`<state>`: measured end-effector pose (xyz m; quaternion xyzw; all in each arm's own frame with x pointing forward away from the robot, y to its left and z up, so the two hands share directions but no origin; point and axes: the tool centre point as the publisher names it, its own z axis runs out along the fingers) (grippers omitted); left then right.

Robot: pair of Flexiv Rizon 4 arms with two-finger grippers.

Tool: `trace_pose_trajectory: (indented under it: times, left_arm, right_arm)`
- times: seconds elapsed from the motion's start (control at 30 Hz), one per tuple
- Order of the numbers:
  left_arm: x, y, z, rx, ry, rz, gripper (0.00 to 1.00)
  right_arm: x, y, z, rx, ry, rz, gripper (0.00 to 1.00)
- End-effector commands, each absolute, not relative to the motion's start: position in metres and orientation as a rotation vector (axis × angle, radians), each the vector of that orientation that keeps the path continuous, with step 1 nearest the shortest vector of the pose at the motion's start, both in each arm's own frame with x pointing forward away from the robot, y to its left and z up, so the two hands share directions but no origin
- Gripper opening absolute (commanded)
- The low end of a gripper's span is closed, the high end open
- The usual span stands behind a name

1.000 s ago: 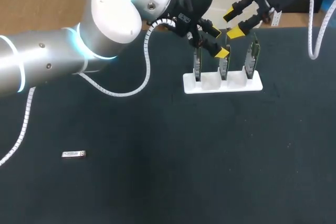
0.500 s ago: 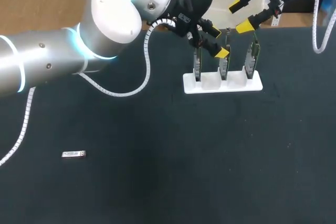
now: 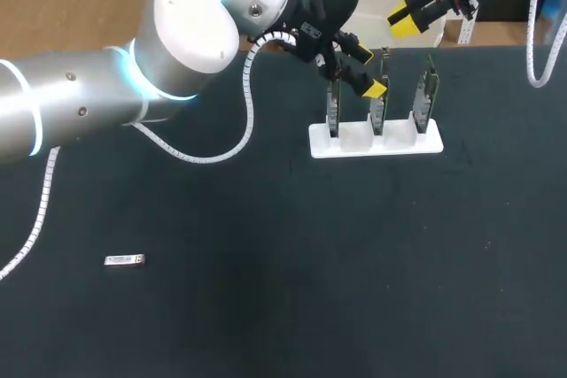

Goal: Pick up the optical module with the left hand, and insert it into the network port with the right hand.

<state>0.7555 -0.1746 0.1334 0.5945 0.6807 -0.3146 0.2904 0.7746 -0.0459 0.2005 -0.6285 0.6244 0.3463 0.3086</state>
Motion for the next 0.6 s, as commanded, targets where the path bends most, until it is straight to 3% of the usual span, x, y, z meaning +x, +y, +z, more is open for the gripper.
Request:
trace_pose_trajectory:
  times: [0.03,0.6]
  left_arm:
    - [0.757,-0.176,0.134,1.590,1.821,-0.839,1.00]
    - [0.757,-0.176,0.134,1.590,1.821,-0.839,1.00]
  right_arm:
    - [0.770,-0.044,0.197,-1.656,1.647,0.911,0.00]
    - [0.769,-0.037,0.187,-1.698,1.666,0.889,0.00]
